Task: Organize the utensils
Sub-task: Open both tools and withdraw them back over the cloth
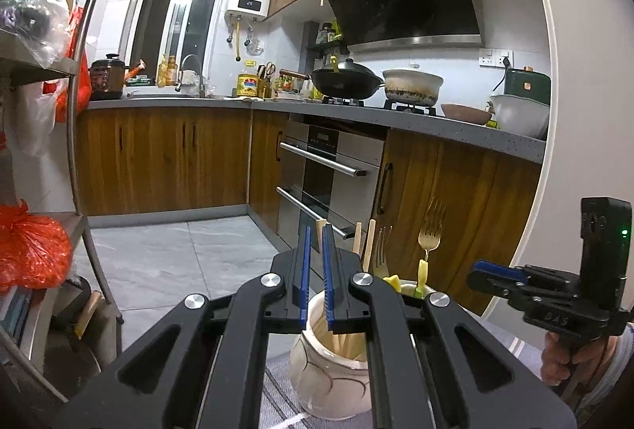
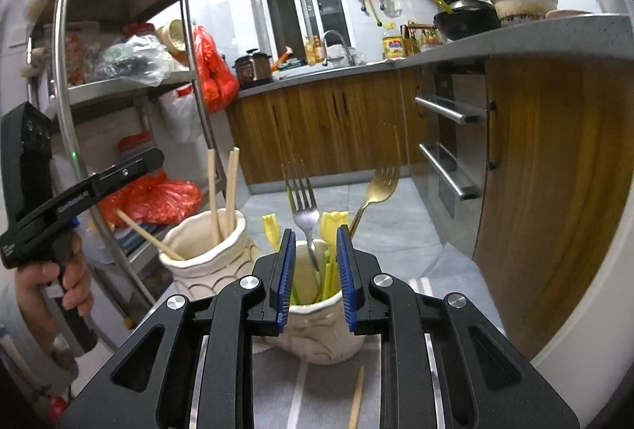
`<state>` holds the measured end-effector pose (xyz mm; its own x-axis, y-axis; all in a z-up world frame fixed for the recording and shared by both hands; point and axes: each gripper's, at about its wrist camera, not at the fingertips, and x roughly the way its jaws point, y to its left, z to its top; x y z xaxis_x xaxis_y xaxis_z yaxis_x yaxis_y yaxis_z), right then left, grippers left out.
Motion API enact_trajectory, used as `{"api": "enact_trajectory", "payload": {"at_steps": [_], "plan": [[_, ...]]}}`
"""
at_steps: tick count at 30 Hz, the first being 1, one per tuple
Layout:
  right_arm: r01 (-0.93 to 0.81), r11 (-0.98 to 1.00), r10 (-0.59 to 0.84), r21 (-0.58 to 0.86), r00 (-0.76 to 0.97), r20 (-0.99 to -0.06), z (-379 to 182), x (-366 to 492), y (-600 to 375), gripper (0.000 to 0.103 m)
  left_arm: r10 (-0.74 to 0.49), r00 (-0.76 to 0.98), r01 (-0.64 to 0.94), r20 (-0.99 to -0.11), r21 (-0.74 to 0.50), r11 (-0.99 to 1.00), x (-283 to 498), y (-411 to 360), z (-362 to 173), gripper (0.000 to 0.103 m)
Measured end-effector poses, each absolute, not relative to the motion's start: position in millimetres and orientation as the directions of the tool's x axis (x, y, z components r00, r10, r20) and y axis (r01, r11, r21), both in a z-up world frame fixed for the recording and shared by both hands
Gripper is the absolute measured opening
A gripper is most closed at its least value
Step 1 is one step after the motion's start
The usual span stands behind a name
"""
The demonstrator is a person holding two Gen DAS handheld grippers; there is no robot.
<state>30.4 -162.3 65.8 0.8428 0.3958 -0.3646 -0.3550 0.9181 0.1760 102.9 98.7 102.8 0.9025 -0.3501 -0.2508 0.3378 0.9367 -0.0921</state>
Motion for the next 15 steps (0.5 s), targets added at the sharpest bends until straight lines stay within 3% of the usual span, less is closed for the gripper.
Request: {"api": "enact_trajectory", "payload": {"at_steps": [2,9,10,13,15], "plan": [[-0.352,0.921,0.388,0.165,0.842,-0.374,69,26,-165,0.023,-0.335,0.907,0.326,-0.254,-0.079,0.942,97,99,106,0.005],[-0.331,0.934,0.356,0.133,0.851,-0.387,85,7,-196,0.038,-0.263,0.931,0.277,-0.254,0.022,0.961,59,90,117,0.009],[-0.331,0.933,0.359,0.141,0.85,-0.386,87,5,-201,0.04,-0.25,0.933,0.265,-0.259,0.025,0.964,53,89,117,0.016],[-0.323,0.935,0.354,0.146,0.852,-0.386,89,-3,-215,0.059,-0.232,0.931,0.243,-0.28,0.004,0.97,41,86,113,0.051],[-0.323,0.936,0.351,0.138,0.852,-0.388,90,-9,-220,0.07,-0.227,0.929,0.237,-0.293,-0.001,0.971,34,84,109,0.057]]}}
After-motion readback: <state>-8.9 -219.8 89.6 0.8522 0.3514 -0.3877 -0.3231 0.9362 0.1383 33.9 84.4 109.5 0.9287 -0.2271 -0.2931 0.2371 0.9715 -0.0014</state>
